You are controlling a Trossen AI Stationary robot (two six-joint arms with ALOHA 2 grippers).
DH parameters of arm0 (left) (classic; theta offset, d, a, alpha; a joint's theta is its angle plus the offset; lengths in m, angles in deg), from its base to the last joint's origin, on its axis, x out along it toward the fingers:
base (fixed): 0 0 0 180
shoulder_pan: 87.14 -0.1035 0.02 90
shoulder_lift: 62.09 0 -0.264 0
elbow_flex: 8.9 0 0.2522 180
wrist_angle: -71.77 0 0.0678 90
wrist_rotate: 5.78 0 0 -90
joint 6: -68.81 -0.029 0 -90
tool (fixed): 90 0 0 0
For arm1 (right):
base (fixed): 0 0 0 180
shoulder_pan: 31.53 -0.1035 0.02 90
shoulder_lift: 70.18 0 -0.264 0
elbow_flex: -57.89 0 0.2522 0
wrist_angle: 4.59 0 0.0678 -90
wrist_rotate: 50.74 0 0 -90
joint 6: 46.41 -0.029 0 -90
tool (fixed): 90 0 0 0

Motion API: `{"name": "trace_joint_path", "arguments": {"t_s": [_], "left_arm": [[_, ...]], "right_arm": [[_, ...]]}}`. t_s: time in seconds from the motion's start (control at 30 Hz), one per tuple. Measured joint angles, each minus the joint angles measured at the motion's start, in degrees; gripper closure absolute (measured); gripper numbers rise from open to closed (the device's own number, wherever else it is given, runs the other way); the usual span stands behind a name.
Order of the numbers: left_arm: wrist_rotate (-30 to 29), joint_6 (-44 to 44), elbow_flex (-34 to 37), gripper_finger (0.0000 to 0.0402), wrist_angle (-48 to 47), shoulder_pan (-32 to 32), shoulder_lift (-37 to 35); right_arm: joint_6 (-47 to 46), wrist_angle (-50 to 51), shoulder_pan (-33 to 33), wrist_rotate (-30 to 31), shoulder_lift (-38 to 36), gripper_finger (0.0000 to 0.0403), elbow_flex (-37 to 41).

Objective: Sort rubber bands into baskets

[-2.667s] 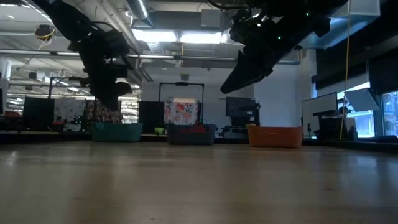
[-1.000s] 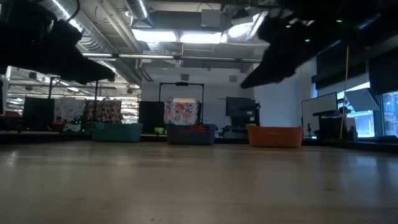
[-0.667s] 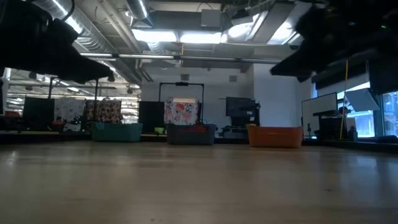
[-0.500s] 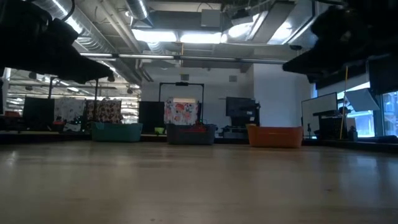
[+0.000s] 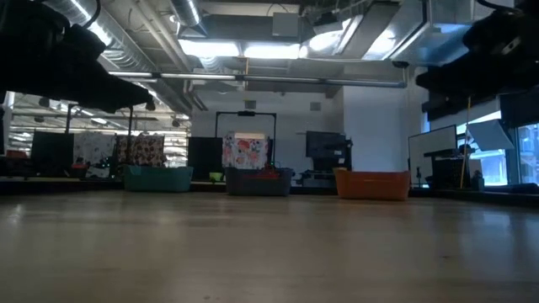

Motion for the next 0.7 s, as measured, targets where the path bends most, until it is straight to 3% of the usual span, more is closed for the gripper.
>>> {"name": "trace_joint_path", "arguments": {"t_s": [0.27,0.7], "left_arm": [[0.0,0.0,0.0,0.0251,0.0,0.0,0.0],[0.0,0.2,0.0,0.0251,-0.1,0.0,0.0]], "right_arm": [[-1.0,9.2,0.0,3.3,-9.4,0.0379,0.0],[-1.5,5.4,0.0,-0.5,-12.0,0.0379,3.2]]}}
